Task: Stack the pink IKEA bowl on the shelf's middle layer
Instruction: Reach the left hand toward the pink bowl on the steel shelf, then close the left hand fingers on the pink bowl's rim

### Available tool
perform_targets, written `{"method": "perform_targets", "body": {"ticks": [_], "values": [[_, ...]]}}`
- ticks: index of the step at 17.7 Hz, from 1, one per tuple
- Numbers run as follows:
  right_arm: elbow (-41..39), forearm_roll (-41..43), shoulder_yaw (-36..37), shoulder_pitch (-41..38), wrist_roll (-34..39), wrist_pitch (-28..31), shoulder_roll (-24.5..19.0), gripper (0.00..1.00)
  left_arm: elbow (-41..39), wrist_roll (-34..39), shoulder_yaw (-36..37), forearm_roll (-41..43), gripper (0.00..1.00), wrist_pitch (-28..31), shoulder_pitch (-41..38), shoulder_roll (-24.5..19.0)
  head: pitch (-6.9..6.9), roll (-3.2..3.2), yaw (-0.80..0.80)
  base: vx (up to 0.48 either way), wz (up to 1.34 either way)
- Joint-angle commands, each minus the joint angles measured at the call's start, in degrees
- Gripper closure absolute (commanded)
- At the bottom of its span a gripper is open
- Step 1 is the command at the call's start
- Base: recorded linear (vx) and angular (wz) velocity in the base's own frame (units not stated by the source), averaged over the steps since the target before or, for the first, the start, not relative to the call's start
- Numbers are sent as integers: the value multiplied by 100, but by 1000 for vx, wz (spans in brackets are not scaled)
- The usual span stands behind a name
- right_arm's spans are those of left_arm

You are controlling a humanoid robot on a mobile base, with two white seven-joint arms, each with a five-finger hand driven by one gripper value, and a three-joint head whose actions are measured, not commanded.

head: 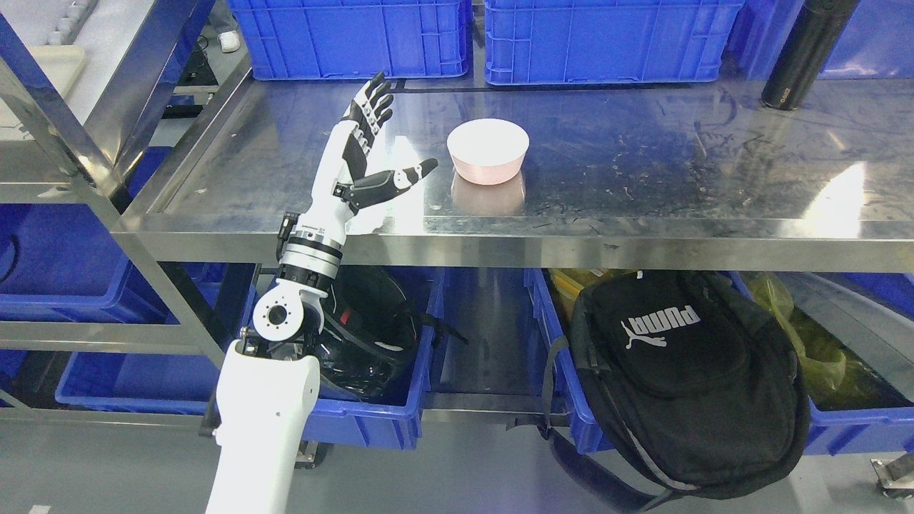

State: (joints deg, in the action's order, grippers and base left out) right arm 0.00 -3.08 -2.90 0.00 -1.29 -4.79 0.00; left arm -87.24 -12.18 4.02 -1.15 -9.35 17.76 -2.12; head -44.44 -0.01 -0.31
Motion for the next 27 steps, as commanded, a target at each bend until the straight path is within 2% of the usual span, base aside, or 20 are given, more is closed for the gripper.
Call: {"method": "perform_targets", "body": {"ticks": [1, 5, 7, 9, 13, 16, 18, 21, 27], "values": [[-100, 0, 0, -132, -21, 4, 100, 0, -82, -818, 651, 2070, 1, 510, 1200, -902, 0, 0, 0, 0, 0], [-100, 0, 0, -132, -21, 4, 100, 0, -205, -2039, 1179, 3679, 1, 776, 2151, -1325, 0, 0, 0, 0, 0], [-100, 0, 0, -132, -21, 4, 100, 0, -381, -2725, 1258, 4173, 2, 776, 2196, -1326, 0, 0, 0, 0, 0], [-100, 0, 0, -132, -21, 4, 100, 0, -390, -3051, 1442, 4350, 2, 776, 2214, -1334, 0, 0, 0, 0, 0], [-100, 0, 0, -132, -21, 4, 100, 0, -390, -3930, 1496, 5317, 2, 575, 2257, -1318, 0, 0, 0, 0, 0], [-100, 0, 0, -132, -21, 4, 100, 0, -268, -4037, 1505, 5388, 0, 539, 2293, -940, 0, 0, 0, 0, 0], [-100, 0, 0, -132, -21, 4, 100, 0, 21, -4037, 1522, 5546, 11, 434, 2415, -887, 0, 0, 0, 0, 0], [-100, 0, 0, -132, -21, 4, 100, 0, 435, -4037, 1575, 5651, 19, 152, 2504, -597, 0, 0, 0, 0, 0], [-100, 0, 0, -132, -21, 4, 100, 0, 1024, -4020, 1734, 6030, 21, 100, 2512, -500, 0, 0, 0, 0, 0]]}}
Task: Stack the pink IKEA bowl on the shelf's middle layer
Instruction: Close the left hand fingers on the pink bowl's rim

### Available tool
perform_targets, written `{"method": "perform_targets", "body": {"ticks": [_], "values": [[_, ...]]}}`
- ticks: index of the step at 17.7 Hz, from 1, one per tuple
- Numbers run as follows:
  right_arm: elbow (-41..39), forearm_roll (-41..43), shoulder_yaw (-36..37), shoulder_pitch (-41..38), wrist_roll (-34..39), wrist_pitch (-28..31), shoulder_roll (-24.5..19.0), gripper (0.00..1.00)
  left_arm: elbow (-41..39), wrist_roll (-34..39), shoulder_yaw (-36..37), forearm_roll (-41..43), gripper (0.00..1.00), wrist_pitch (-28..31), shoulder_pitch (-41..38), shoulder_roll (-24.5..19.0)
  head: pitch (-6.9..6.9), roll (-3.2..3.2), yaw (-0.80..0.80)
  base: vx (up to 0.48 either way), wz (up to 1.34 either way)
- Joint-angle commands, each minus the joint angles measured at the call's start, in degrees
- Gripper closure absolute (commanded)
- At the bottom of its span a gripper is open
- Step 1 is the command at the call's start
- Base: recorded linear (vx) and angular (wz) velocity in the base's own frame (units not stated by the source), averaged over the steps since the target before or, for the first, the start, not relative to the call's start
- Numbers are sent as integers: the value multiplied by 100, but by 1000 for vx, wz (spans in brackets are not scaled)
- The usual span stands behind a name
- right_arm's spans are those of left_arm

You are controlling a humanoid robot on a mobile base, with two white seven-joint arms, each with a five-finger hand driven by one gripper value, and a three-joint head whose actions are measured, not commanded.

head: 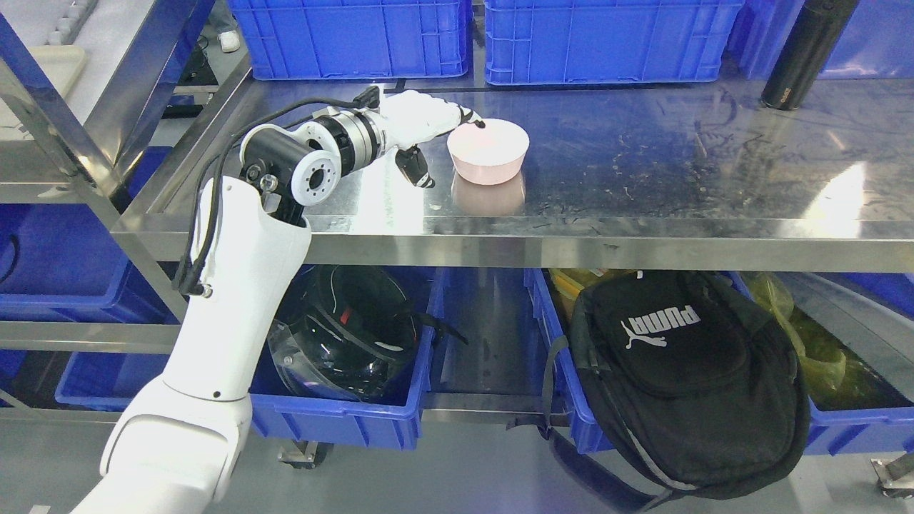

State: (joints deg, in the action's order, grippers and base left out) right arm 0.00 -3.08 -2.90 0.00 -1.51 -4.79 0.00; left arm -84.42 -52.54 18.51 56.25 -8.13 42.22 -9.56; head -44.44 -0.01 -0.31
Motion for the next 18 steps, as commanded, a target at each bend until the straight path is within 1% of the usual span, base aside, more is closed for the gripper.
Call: {"method": "perform_targets", "body": {"ticks": [1, 2, 4, 7, 11, 14, 17, 18], "values": [[-100, 0, 0, -132, 2, 4, 100, 0, 829, 24, 294, 290, 21, -22, 111, 296, 0, 0, 0, 0, 0], [-100, 0, 0, -132, 2, 4, 100, 0, 926, 41, 294, 290, 22, -40, 137, 367, 0, 0, 0, 0, 0], [-100, 0, 0, -132, 2, 4, 100, 0, 1119, 50, 294, 307, 28, -136, 216, 534, 0, 0, 0, 0, 0], [-100, 0, 0, -132, 2, 4, 100, 0, 1339, 77, 294, 422, 28, -154, 252, 709, 0, 0, 0, 0, 0], [-100, 0, 0, -132, 2, 4, 100, 0, 1489, 121, 294, 545, 29, -154, 330, 728, 0, 0, 0, 0, 0], [-100, 0, 0, -132, 2, 4, 100, 0, 1629, 121, 285, 554, 32, -154, 401, 727, 0, 0, 0, 0, 0], [-100, 0, 0, -132, 2, 4, 100, 0, 1796, 121, 285, 554, 36, -198, 454, 789, 0, 0, 0, 0, 0], [-100, 0, 0, -132, 2, 4, 100, 0, 1875, 121, 268, 554, 40, -303, 462, 806, 0, 0, 0, 0, 0]]}}
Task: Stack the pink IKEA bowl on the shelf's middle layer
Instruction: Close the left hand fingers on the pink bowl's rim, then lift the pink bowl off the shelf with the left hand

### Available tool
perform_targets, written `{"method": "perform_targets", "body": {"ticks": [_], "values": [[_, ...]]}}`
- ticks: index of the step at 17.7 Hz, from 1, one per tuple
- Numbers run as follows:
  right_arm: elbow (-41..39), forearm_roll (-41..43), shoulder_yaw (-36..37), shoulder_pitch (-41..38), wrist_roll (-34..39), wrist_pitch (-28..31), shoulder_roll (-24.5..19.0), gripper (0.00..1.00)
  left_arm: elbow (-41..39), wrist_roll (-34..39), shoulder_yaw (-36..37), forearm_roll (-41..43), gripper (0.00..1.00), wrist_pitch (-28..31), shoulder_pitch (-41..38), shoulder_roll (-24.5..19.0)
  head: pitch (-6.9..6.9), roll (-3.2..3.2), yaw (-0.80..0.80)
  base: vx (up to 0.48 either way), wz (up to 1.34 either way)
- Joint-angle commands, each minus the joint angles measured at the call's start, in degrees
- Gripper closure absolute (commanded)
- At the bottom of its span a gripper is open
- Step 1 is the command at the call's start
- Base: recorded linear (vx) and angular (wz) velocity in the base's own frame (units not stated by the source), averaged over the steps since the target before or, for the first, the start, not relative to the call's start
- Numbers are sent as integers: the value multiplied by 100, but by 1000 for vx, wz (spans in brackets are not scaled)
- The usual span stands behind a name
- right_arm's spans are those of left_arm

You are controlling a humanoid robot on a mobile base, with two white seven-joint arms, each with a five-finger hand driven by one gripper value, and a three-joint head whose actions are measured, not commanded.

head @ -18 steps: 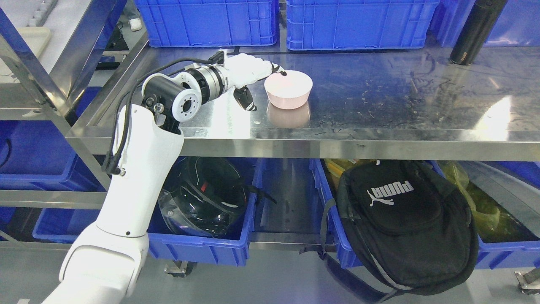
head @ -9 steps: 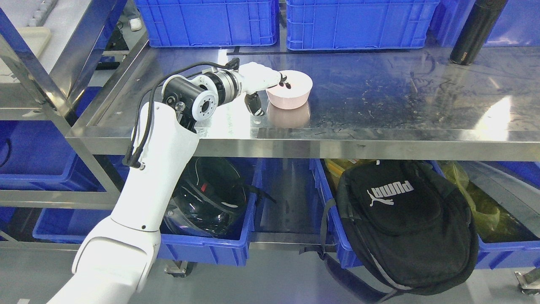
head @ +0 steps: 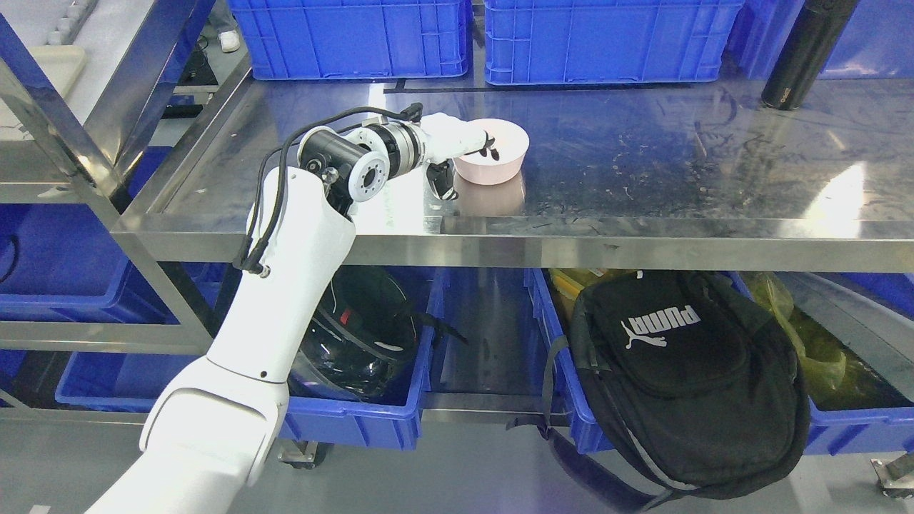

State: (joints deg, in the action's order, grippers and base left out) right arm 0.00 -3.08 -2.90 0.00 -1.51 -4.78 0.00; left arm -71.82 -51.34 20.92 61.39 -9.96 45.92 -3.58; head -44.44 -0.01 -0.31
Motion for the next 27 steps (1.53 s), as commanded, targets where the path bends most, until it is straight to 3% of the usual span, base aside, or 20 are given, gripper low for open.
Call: {"method": "perform_targets", "body": {"ticks": [1, 5, 8, 12, 21, 27], "values": [[-100, 0, 0, -132, 2, 4, 100, 0, 669, 1, -9, 40, 44, -207, 93, 226, 0, 0, 0, 0, 0], [-100, 0, 0, -132, 2, 4, 100, 0, 731, -8, -44, 66, 57, -304, 93, 258, 0, 0, 0, 0, 0], [-100, 0, 0, -132, 2, 4, 100, 0, 731, -8, -289, 66, 74, -593, 93, 258, 0, 0, 0, 0, 0], [-100, 0, 0, -132, 2, 4, 100, 0, 687, -25, -764, 128, 90, -1033, 75, 258, 0, 0, 0, 0, 0], [-100, 0, 0, -132, 2, 4, 100, 0, -182, -61, -2100, 49, 94, -2150, 154, 258, 0, 0, 0, 0, 0], [-100, 0, 0, -132, 2, 4, 100, 0, -929, -131, -2364, -215, 94, -2563, 128, 258, 0, 0, 0, 0, 0]]}}
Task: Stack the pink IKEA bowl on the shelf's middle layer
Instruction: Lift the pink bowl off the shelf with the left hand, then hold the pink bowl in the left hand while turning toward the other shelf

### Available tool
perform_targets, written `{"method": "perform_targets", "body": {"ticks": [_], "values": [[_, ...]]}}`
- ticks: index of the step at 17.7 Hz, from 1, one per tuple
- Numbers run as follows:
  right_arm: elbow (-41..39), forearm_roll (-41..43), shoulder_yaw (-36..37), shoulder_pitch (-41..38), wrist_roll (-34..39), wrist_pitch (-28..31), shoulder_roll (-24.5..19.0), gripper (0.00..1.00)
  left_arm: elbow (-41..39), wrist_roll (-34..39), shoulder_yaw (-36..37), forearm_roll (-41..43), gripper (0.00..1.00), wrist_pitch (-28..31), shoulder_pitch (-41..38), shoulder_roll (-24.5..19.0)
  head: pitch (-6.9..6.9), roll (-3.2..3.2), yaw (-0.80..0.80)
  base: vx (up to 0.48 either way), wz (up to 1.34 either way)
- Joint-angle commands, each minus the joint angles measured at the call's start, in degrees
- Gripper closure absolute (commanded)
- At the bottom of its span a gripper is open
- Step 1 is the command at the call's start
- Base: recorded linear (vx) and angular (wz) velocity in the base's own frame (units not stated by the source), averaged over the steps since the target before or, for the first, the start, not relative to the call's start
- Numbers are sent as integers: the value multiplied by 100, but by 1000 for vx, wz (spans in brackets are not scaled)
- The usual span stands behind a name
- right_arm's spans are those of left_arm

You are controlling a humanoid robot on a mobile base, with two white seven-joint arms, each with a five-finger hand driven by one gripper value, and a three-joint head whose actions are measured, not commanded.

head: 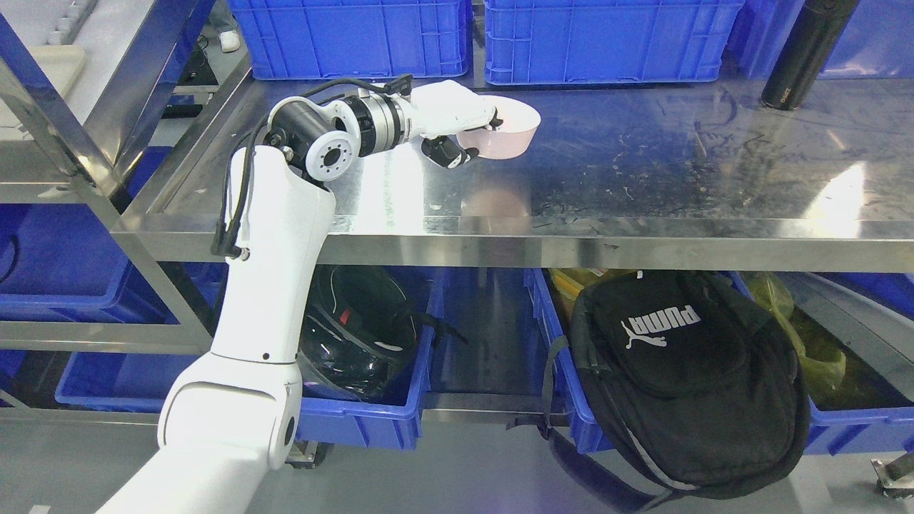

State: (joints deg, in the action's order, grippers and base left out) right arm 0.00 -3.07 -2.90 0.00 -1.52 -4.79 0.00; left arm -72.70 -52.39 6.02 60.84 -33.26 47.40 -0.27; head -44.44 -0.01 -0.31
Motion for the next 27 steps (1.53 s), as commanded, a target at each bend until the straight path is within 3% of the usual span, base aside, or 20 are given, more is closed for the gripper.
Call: {"method": "perform_targets", "body": {"ticks": [1, 9, 27], "values": [[-100, 0, 0, -132, 2, 4, 100, 0, -903, -26, -917, -169, 95, -251, -72, -73, 0, 0, 0, 0, 0], [-100, 0, 0, -132, 2, 4, 100, 0, -983, 27, -918, -169, 95, -347, -538, -73, 0, 0, 0, 0, 0], [-100, 0, 0, -132, 2, 4, 100, 0, -1001, 35, -865, -169, 95, -356, -486, -73, 0, 0, 0, -5, 230]]}}
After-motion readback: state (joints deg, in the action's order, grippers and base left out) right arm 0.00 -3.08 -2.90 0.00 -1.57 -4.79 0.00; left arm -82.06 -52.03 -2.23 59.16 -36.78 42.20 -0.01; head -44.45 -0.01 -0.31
